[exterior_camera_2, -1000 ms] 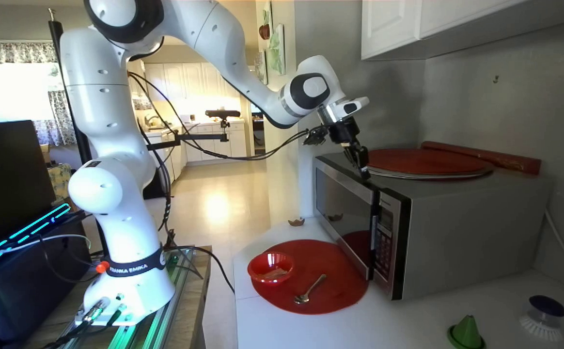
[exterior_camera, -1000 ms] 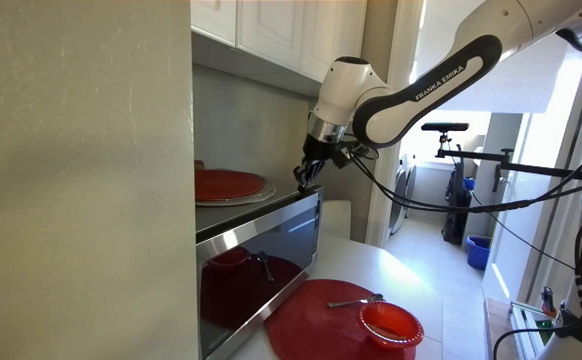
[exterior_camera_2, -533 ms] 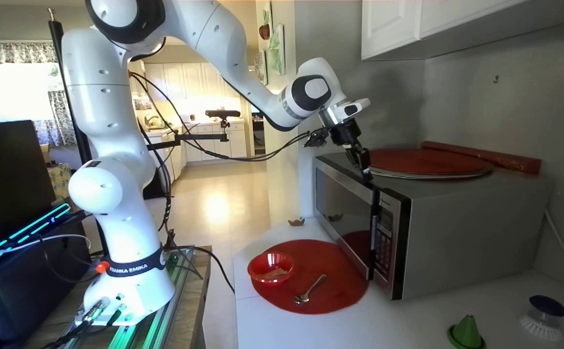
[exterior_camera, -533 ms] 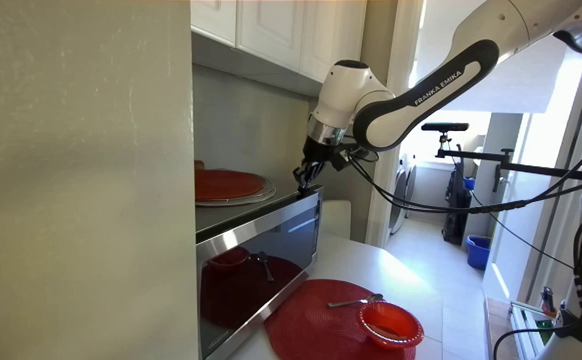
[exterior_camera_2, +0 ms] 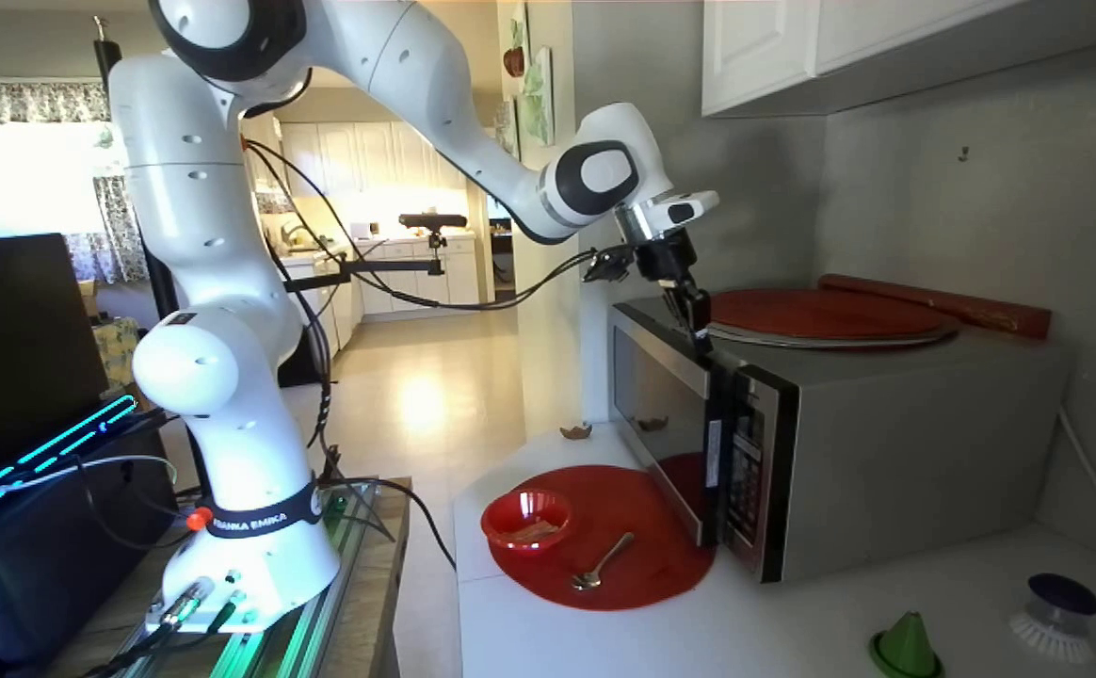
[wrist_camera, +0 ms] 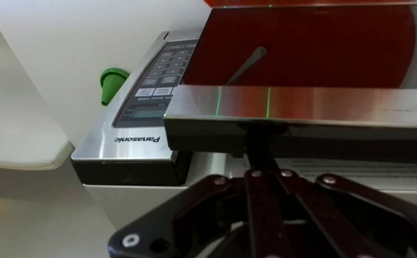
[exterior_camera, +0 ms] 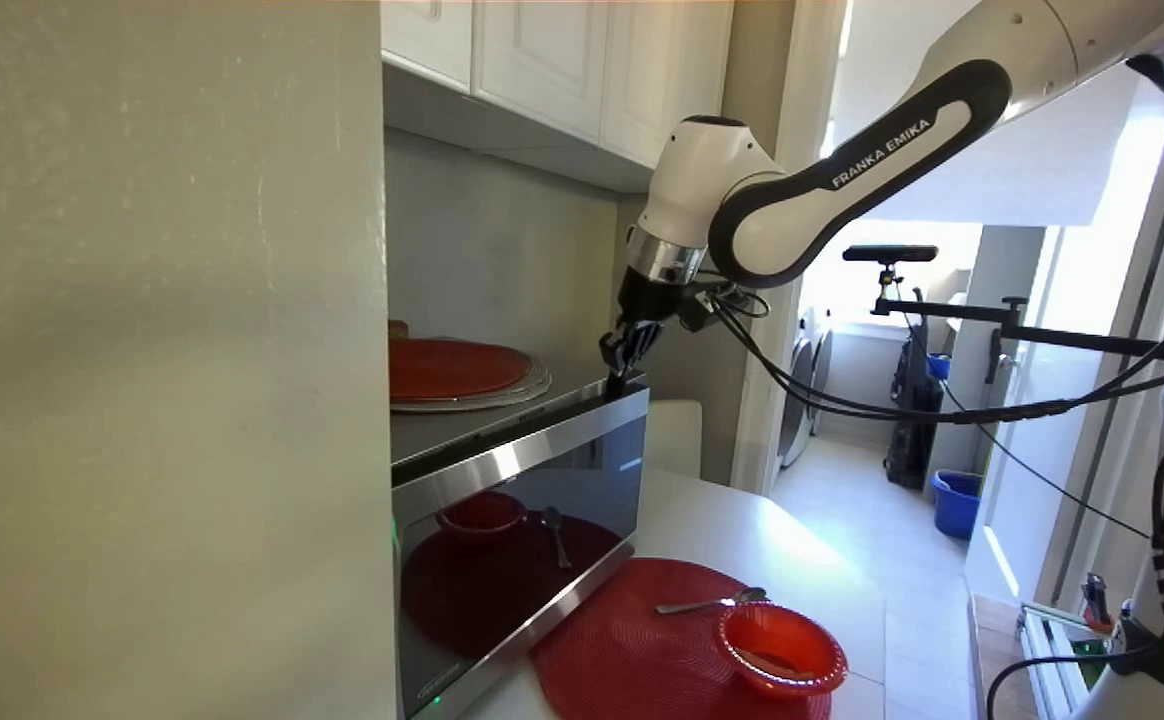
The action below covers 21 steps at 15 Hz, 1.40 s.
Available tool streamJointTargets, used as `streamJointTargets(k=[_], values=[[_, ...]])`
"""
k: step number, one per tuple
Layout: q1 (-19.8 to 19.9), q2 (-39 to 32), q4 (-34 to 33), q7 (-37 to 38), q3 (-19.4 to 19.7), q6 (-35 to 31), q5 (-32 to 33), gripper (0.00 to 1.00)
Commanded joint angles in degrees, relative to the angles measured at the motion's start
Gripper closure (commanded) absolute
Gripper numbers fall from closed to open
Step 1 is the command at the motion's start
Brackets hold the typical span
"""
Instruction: Open the microwave oven the place the red bowl inside the oven.
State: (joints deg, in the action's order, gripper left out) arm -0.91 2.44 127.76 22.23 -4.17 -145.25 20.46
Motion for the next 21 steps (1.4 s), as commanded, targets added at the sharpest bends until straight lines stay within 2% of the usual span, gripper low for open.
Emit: streamJointTargets(k=[1,4,6,9,14,21], values=[[-0.6,4.0,5.0,-4.0,0.3,2.8,-5.0,1.0],[-0.8,7.7,7.2,-6.0,0.2,4.8,-7.9,1.0],[-0.3,9.1,7.7,-5.3,0.2,5.1,-7.6,1.0],[2.0,7.5,5.9,-2.1,0.4,4.3,-4.3,1.0],[4.9,3.9,4.6,-1.0,1.4,4.4,-0.3,1.0],[3.1,2.7,5.8,-4.4,1.8,6.4,-2.4,1.0]])
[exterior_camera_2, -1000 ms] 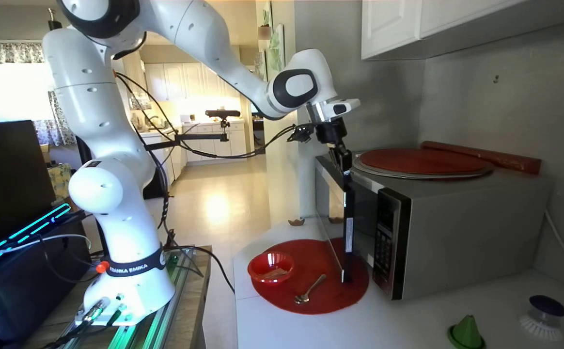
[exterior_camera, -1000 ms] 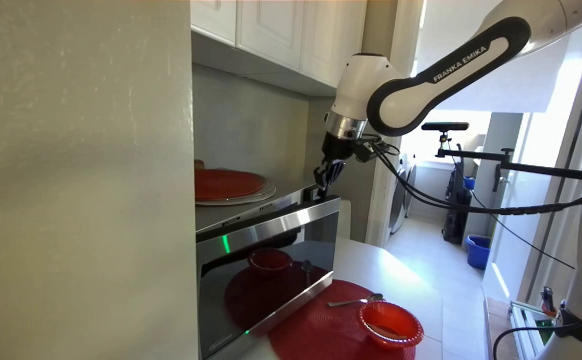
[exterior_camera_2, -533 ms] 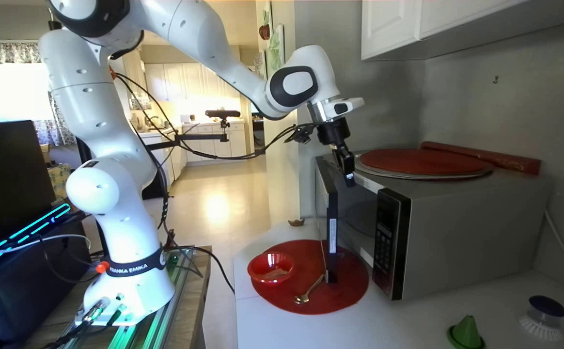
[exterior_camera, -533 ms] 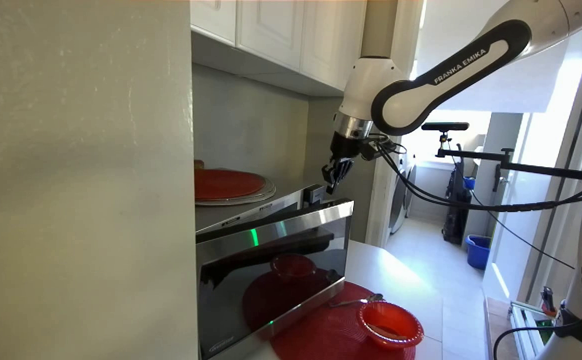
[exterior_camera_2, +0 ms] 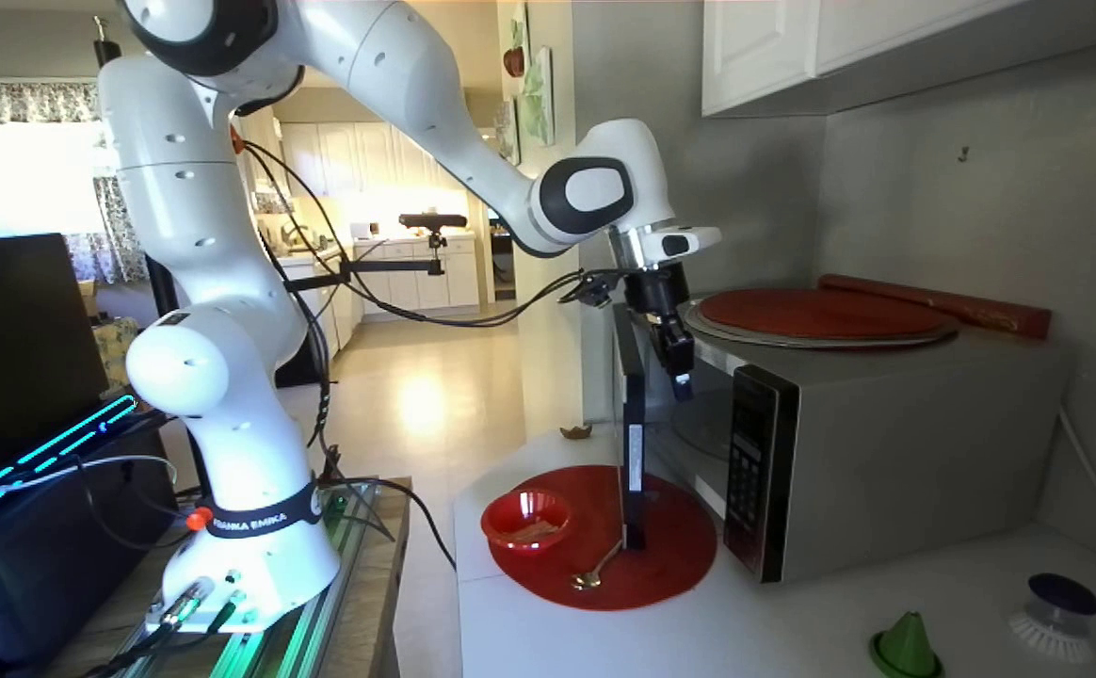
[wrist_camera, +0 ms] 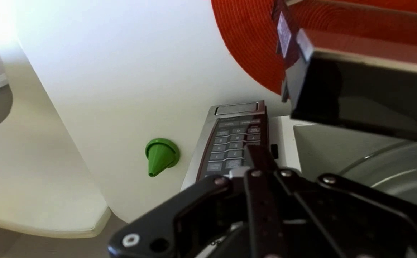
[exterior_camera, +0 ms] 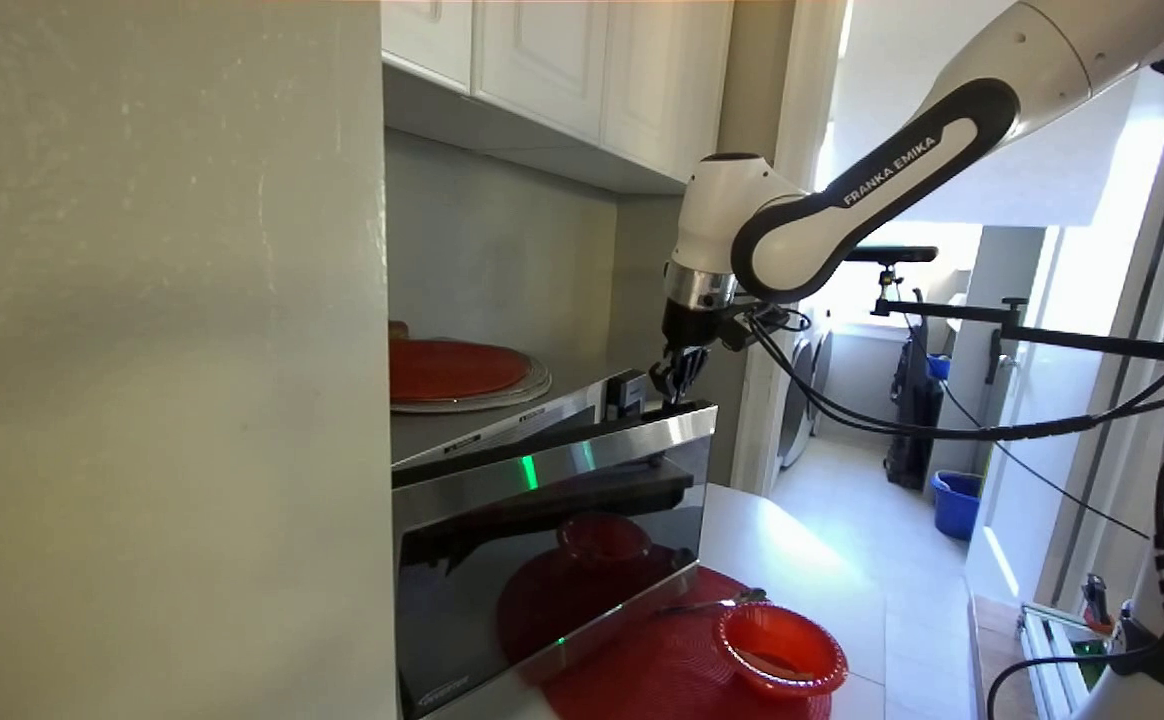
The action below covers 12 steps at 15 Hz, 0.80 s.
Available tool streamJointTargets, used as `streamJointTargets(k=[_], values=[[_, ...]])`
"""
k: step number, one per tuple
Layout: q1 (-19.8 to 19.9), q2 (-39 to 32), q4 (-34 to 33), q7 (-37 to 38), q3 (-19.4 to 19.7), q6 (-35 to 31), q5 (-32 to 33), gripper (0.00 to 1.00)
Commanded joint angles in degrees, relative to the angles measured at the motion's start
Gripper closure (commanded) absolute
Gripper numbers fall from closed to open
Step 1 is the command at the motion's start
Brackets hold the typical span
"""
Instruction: Open the microwave oven the place the red bowl inside the oven.
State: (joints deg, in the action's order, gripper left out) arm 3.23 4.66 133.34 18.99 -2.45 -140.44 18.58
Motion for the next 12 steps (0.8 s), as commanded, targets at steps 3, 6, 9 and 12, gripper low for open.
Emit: streamJointTargets(k=[3,6,9,12], values=[[-1.9,1.1,0.2,-2.5,0.1,3.1,-2.1,1.0],[-2.3,1.2,0.4,-2.8,0.1,4.4,-2.4,1.0],[-2.7,1.6,1.1,-3.2,0.0,5.6,-2.7,1.0],[-3.2,2.1,1.2,-4.2,-0.1,6.6,-4.4,1.0]])
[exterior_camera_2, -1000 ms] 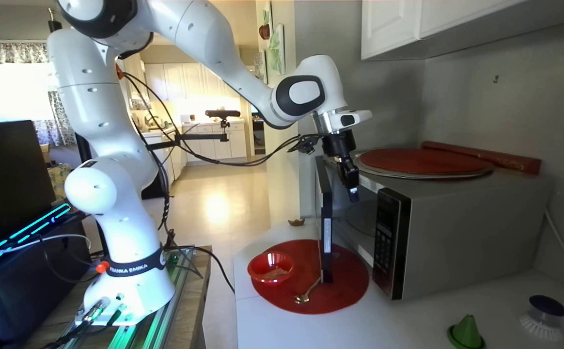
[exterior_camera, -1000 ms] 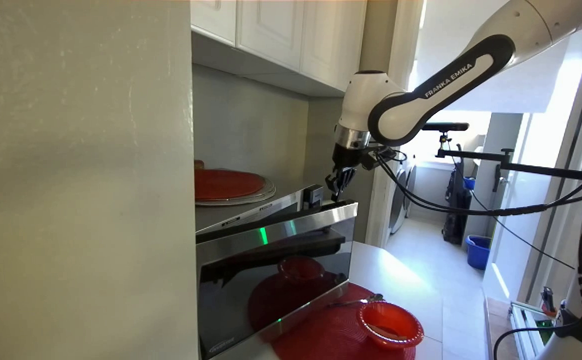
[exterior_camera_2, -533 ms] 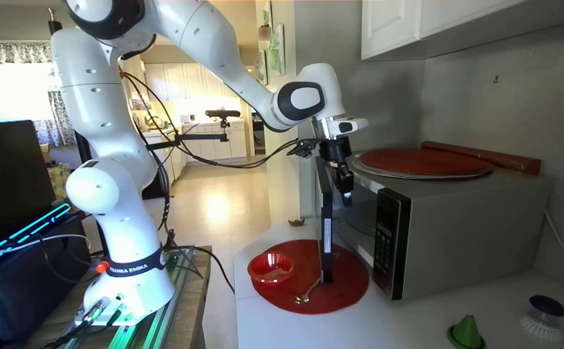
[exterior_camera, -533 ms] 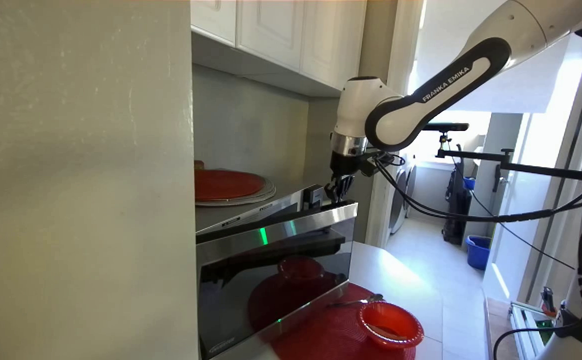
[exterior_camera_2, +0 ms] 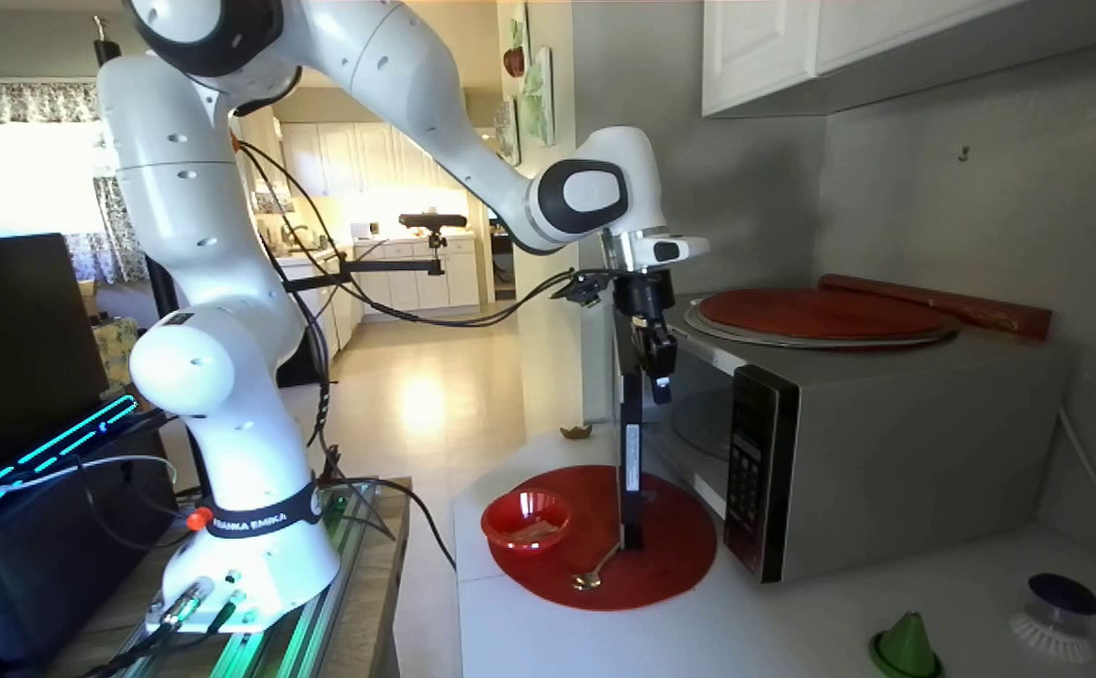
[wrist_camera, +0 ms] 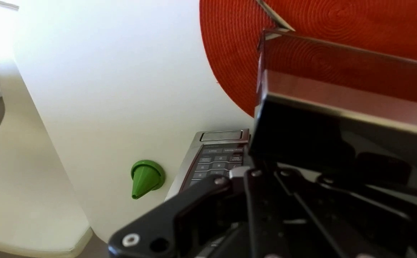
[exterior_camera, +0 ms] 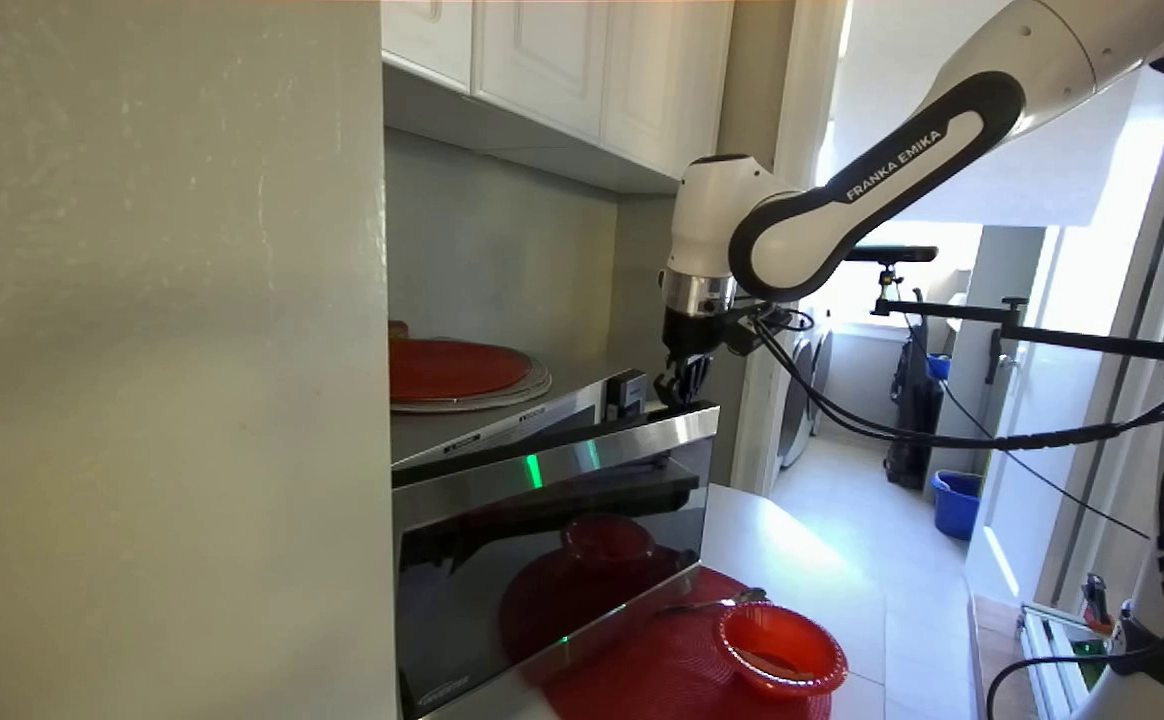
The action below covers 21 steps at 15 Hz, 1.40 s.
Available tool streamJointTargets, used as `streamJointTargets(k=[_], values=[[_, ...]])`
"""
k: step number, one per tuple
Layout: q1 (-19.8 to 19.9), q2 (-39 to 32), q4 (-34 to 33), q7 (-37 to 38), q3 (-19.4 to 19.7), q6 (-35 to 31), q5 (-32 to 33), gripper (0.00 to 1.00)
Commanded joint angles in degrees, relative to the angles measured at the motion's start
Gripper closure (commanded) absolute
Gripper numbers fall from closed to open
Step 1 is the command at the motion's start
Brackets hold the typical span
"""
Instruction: Open the microwave oven the place the red bowl inside the oven.
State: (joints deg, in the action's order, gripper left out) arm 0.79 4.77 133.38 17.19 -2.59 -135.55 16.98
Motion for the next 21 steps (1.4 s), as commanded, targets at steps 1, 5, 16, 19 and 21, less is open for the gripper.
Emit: streamJointTargets(k=[1,5,16,19,21], values=[[-1.0,2.3,1.3,-2.5,0.0,1.9,-3.1,1.0],[-1.4,2.8,1.3,-2.9,-0.2,2.7,-3.9,1.0],[-2.9,6.0,2.7,-6.6,-0.5,6.7,-9.0,1.0],[-3.1,7.2,3.7,-7.4,-0.6,7.4,-9.6,1.0],[-3.2,7.6,4.0,-7.8,-0.7,7.8,-10.0,1.0]])
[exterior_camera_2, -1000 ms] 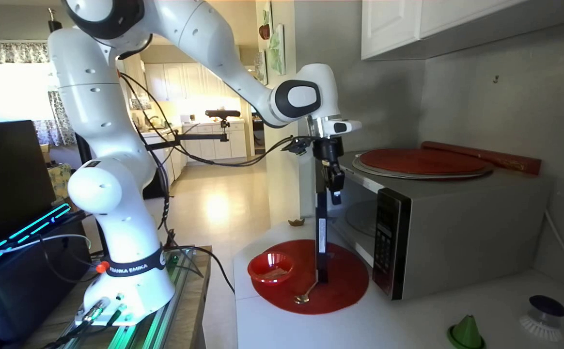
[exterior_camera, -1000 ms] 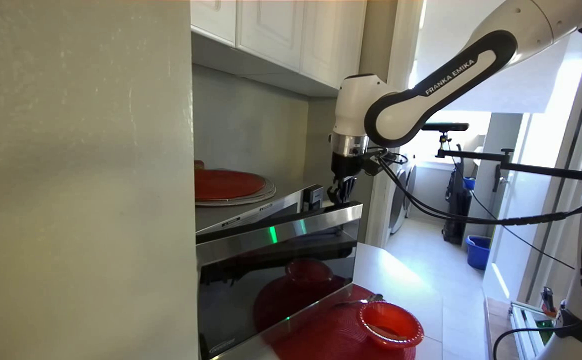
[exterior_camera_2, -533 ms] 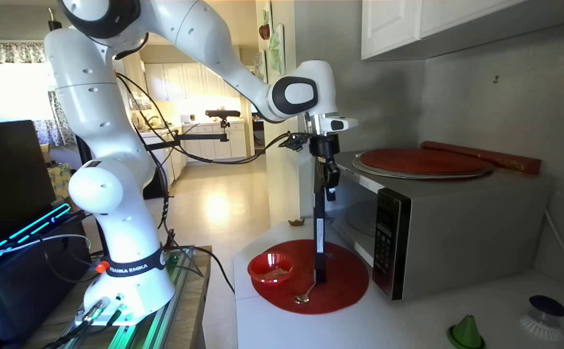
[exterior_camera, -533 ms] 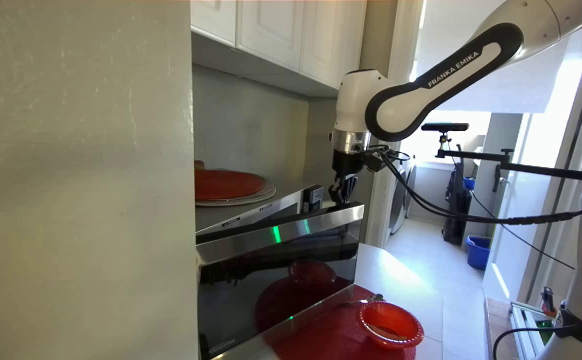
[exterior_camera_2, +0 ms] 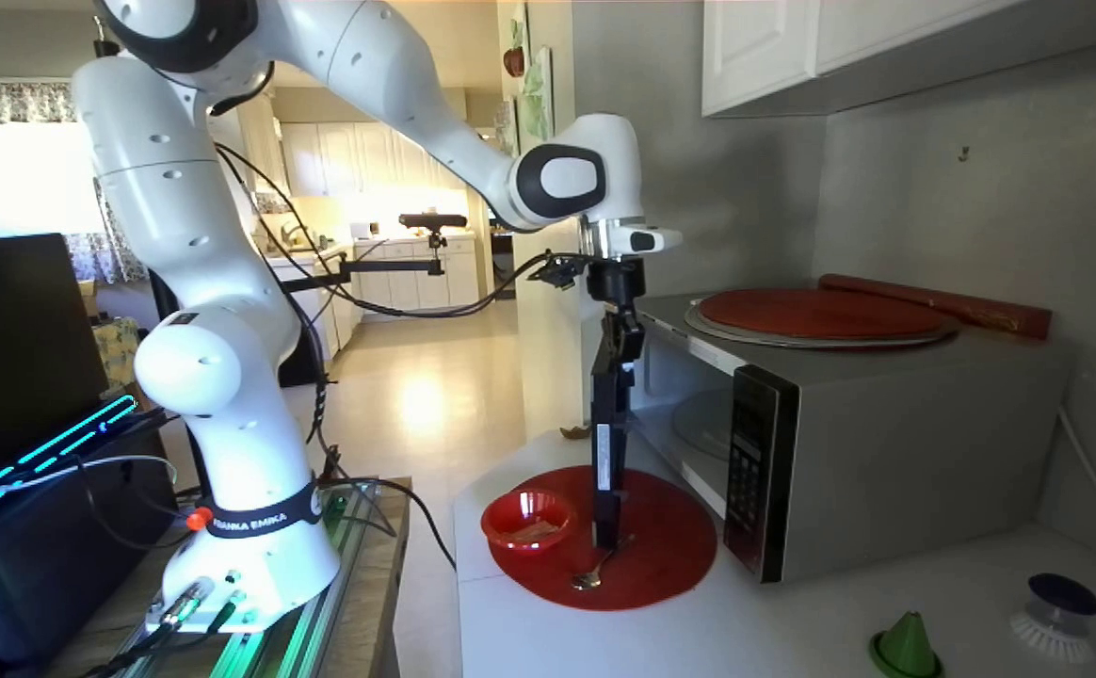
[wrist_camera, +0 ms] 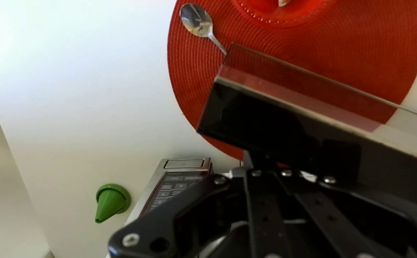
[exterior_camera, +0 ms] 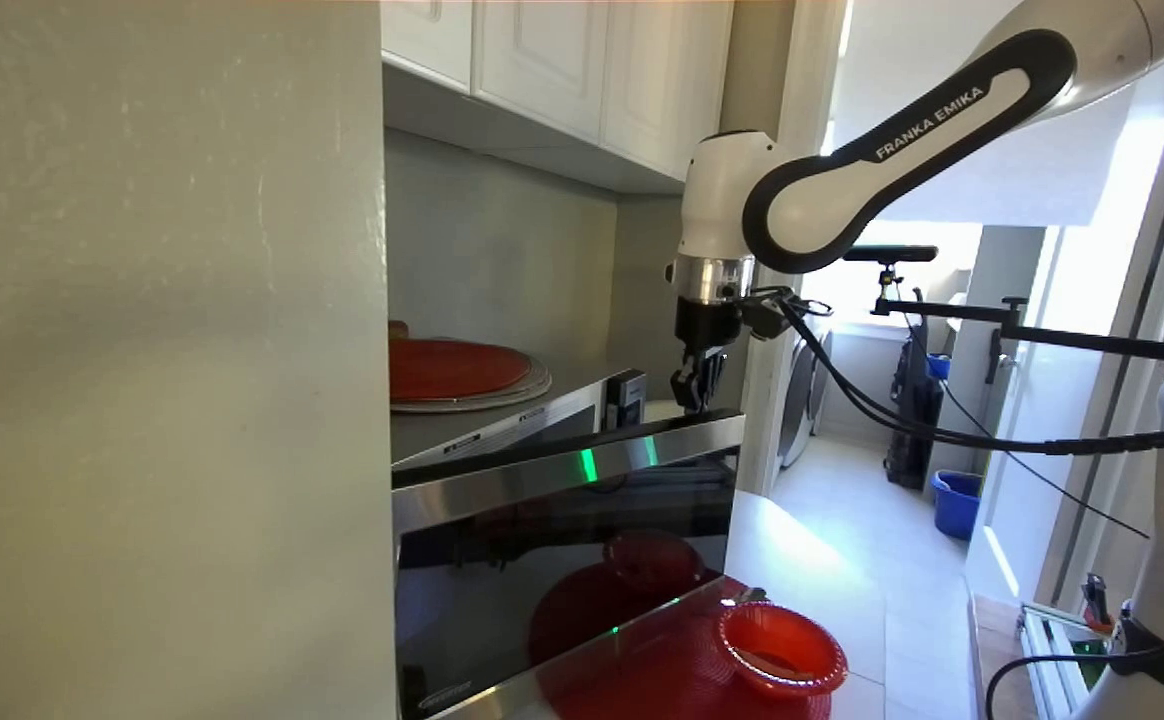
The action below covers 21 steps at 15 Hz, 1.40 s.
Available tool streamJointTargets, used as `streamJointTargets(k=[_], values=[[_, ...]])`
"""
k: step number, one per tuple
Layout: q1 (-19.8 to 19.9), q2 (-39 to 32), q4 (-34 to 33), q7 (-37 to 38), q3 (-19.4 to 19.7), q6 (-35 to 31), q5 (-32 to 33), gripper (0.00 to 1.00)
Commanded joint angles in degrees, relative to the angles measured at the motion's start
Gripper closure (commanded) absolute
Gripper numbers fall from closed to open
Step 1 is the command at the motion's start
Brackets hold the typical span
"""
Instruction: Open the microwave oven the place the red bowl inside the oven.
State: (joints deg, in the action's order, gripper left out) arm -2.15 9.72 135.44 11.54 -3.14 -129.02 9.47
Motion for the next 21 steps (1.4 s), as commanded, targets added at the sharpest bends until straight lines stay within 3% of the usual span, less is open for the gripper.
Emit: streamJointTargets(k=[1,6,7,8,10,18,21], values=[[-0.3,2.9,2.1,-2.3,-0.1,1.4,-2.6,1.0],[0.0,2.9,1.5,-2.0,0.4,3.2,-3.5,1.0],[0.0,2.8,1.0,-3.3,0.8,4.0,-4.4,0.74],[0.2,2.9,0.5,-3.4,1.1,4.4,-4.7,0.73],[0.9,3.1,-1.0,-4.2,2.1,4.8,-5.7,0.61],[6.0,6.3,-4.0,-7.9,8.2,6.2,-6.8,0.04],[6.5,10.6,-1.4,-11.3,11.0,10.6,-13.4,0.0]])
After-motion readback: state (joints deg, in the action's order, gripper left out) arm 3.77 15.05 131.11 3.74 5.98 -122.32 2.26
